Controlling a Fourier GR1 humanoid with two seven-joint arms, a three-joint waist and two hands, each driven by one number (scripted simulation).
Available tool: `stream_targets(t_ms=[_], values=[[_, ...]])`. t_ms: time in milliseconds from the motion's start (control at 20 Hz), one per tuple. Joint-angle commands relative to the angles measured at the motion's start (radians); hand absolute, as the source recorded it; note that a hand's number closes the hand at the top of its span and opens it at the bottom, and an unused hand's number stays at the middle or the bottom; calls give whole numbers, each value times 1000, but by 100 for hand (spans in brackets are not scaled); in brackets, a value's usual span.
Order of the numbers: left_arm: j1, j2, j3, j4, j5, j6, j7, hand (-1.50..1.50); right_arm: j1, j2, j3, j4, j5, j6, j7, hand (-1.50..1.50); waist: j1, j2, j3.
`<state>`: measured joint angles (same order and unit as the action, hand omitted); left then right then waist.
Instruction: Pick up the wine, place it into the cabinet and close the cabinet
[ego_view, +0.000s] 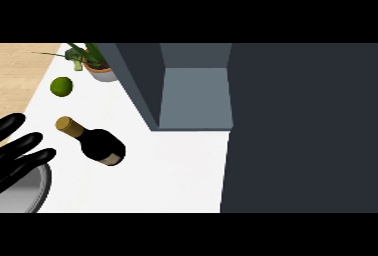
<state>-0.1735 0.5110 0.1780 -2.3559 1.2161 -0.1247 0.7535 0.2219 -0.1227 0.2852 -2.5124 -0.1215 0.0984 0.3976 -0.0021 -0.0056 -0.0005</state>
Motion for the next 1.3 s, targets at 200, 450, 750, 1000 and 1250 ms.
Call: stream_targets(t_ms=[200, 450, 750, 1000, 1250], values=[[17, 24, 112, -47, 58, 11, 38, -150, -22, -34, -58, -201, -72, -30, 138, -150, 6, 2, 0], [-62, 33, 85, 65, -17, -3, 22, -150, -3, -53, -45, -246, -80, -24, 155, -150, -11, 4, 0], [-72, 66, 188, 149, 22, -68, 31, -150, -22, -50, -70, -188, -87, -19, 115, -150, -4, 4, 0], [-67, 64, 213, 257, -29, -179, 2, -150, -30, -34, 26, -255, -23, -60, 191, -150, -12, 4, -2], [-146, 91, 201, 348, -78, -189, -6, -150, 10, -31, 17, -223, -47, -43, 120, -150, -20, 4, 1]])
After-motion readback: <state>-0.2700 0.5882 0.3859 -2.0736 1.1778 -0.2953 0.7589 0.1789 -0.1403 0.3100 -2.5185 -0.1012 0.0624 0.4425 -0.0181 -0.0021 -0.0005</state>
